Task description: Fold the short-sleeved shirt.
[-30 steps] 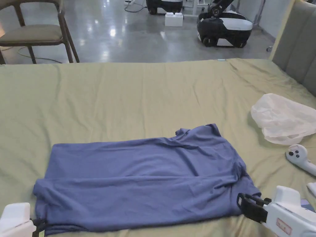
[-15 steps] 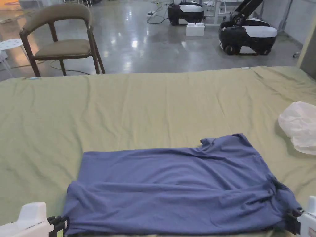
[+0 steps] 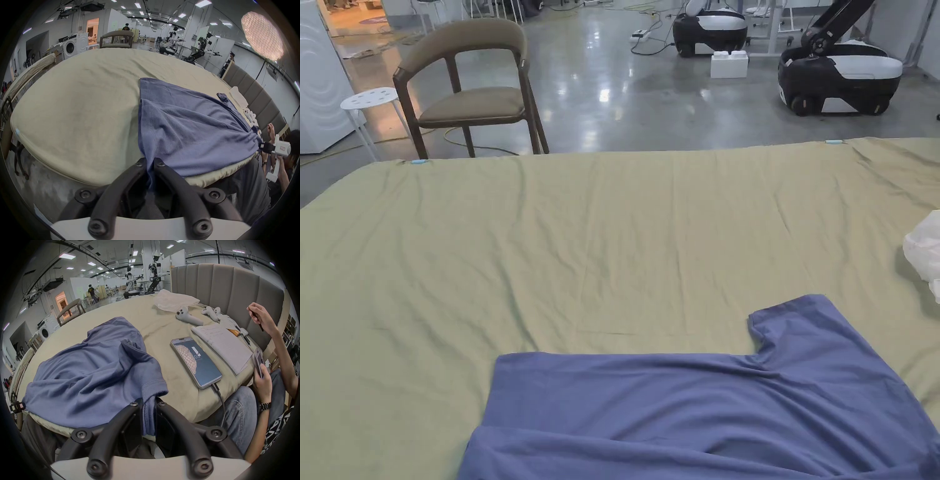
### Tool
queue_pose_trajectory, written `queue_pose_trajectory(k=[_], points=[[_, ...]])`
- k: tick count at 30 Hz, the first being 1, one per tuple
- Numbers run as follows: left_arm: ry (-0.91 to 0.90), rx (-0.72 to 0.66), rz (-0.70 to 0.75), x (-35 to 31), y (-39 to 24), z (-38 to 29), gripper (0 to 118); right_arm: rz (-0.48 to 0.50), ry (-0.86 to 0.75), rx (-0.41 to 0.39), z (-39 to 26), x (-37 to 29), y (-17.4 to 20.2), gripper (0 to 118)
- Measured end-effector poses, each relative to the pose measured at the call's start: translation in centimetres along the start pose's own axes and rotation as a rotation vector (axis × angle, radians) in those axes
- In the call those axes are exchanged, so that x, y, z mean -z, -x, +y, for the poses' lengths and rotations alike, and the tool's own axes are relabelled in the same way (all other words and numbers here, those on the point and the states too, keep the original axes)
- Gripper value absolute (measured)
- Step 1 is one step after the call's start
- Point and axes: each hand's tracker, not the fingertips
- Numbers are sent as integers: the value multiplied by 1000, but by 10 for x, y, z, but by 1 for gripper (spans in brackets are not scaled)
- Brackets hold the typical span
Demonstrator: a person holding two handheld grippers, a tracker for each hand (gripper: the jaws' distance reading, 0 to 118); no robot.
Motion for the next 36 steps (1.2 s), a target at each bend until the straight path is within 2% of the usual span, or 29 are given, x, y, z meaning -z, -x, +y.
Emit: queue_pose_trajectory(k=[1,3,4,8,13,15,16,17,19,20,22,25,28,36], points=[[-3,-2,11,-1,-1,0,25,-4,1,-19,-1,1,2,16],[-34,25,85,-7,-6,-2,60,-46,-11,-69,-1,0,7,54],[-67,50,94,-12,-8,-2,75,-27,-30,-78,-2,-4,8,71],[-277,112,67,-52,-32,4,77,105,-155,-91,3,-33,22,70],[-532,167,26,-97,-76,8,77,203,-319,-128,9,-68,54,70],[-577,199,30,-109,-94,11,76,238,-352,-145,11,-80,67,69],[-600,209,27,-114,-101,13,71,255,-366,-159,12,-86,73,65],[-617,226,15,-119,-108,13,65,270,-380,-168,12,-92,78,57],[-627,251,-15,-127,-118,12,44,287,-394,-174,13,-100,87,26],[-621,265,-38,-129,-121,13,37,297,-397,-175,13,-103,91,14],[-605,291,-56,-131,-128,12,35,310,-413,-173,12,-107,96,12],[-593,319,-48,-129,-134,10,0,332,-414,-171,11,-107,101,0],[-547,294,-89,-123,-131,9,0,319,-403,-209,10,-103,106,0],[-467,181,-27,-76,-102,44,0,319,-368,-229,13,-90,102,0]])
